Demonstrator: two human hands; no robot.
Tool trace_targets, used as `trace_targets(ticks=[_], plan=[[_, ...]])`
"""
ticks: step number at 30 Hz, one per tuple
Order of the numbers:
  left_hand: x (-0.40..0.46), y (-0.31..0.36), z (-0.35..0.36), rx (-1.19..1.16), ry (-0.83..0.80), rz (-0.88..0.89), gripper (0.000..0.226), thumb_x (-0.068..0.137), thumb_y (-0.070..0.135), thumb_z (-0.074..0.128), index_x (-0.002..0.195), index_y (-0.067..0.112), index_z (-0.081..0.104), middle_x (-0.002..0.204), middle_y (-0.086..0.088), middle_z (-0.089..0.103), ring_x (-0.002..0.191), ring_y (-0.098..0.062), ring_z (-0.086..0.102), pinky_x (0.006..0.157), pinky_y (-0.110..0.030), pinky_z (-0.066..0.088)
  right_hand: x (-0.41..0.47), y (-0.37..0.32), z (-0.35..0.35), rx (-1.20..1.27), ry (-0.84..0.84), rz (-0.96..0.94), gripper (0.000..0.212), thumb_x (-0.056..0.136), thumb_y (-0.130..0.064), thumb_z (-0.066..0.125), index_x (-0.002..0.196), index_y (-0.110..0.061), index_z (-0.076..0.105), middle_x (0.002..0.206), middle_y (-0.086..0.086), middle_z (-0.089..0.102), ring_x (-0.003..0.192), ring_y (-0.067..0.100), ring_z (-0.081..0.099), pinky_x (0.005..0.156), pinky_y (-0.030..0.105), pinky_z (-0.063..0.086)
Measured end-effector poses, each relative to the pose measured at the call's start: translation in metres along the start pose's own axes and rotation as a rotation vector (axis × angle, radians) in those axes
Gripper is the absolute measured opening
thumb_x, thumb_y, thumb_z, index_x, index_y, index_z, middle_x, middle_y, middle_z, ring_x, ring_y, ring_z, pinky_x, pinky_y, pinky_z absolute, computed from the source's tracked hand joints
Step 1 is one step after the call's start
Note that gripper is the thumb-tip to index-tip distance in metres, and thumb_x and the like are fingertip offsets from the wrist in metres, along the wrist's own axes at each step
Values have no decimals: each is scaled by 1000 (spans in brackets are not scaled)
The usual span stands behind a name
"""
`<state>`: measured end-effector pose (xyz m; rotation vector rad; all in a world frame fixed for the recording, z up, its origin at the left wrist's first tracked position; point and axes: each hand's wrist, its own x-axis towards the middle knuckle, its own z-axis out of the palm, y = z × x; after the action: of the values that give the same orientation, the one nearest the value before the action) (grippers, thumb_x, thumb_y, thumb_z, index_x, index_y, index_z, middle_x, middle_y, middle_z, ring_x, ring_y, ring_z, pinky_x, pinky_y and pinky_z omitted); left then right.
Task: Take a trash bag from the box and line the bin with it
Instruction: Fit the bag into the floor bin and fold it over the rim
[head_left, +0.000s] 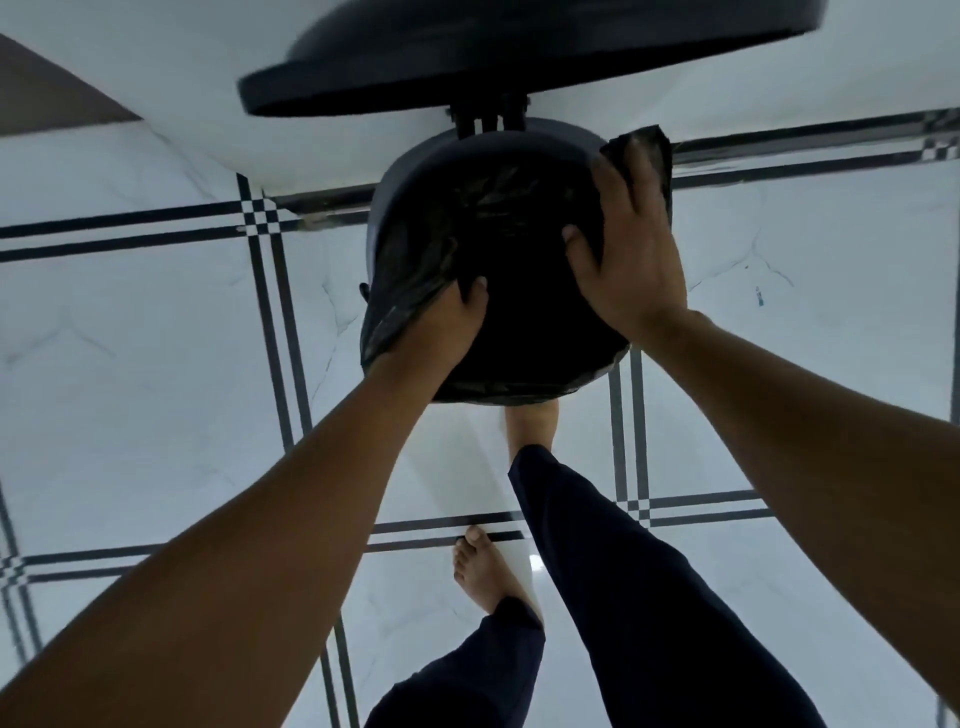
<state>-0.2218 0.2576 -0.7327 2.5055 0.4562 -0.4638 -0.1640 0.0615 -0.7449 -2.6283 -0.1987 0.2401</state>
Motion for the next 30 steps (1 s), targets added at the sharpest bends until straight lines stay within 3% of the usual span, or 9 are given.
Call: trace_targets(ticks=[3, 7, 9, 11, 13, 19, 22, 25, 30], plan=[[-12, 2, -27, -76, 90, -4, 53, 105, 38, 47, 152, 14, 42, 154, -10, 47, 144, -29, 38, 118, -28, 23, 15, -2, -15, 121, -94, 117, 69, 98, -35, 51, 159, -13, 26, 162, 13, 32, 146, 33, 37, 113, 47, 42], [-4, -2, -51, -573, 105, -243, 36, 105, 28, 46, 139, 18, 54, 134, -1, 62, 126, -15, 55, 109, -26, 38, 29, -8, -27, 174, -188, 186, 70, 103, -39, 49, 162, -17, 20, 163, 7, 34, 147, 28, 36, 113, 34, 32], [3, -8, -54, -659, 148, -336, 22, 104, 28, 48, 113, 19, 66, 107, 1, 70, 99, -7, 63, 91, -23, 47, 36, -12, -25, 181, -204, 188, 69, 104, -41, 48, 162, -17, 19, 162, 6, 34, 147, 27, 36, 108, 30, 31], [11, -10, -57, -821, 175, -368, 23, 101, 27, 52, 81, 21, 61, 73, 3, 62, 61, -1, 56, 62, -16, 45, 42, -17, -22, 188, -191, 190, 68, 103, -42, 48, 161, -18, 22, 161, 6, 37, 145, 26, 38, 109, 30, 32], [24, -14, -61, -962, 181, -389, 25, 97, 27, 56, 73, 21, 62, 60, 3, 56, 48, -6, 49, 49, -20, 41, 45, -18, -18, 177, -146, 194, 64, 101, -42, 49, 157, -16, 30, 154, 6, 45, 139, 27, 46, 106, 34, 40], [62, -25, -77, -1239, -26, -640, 13, 90, 21, 63, 77, 21, 63, 68, 9, 58, 45, -2, 41, 37, -12, 27, 43, -20, -10, 204, -14, 166, 55, 100, -36, 51, 145, -9, 35, 133, 6, 61, 117, 32, 61, 89, 39, 50], [73, -38, -82, -1325, -185, -738, 19, 90, 26, 62, 72, 20, 61, 65, 12, 54, 40, -2, 39, 33, -8, 25, 49, -19, -10, 214, 5, 179, 51, 99, -39, 52, 141, -12, 43, 129, 6, 62, 117, 26, 61, 83, 29, 44], [84, -59, -81, -1524, -376, -828, 32, 95, 29, 64, 66, 15, 67, 63, 11, 60, 34, -3, 47, 28, -10, 29, 55, -20, -10, 153, -35, 189, 44, 99, -44, 50, 132, -14, 49, 126, 6, 62, 112, 27, 61, 78, 32, 42], [91, -82, -73, -1792, -583, -711, 28, 100, 28, 60, 86, 7, 72, 73, 0, 74, 38, -4, 58, 32, -11, 41, 64, -18, -9, 76, -94, 236, 43, 100, -49, 45, 126, -18, 57, 123, 8, 64, 109, 32, 63, 76, 33, 40]])
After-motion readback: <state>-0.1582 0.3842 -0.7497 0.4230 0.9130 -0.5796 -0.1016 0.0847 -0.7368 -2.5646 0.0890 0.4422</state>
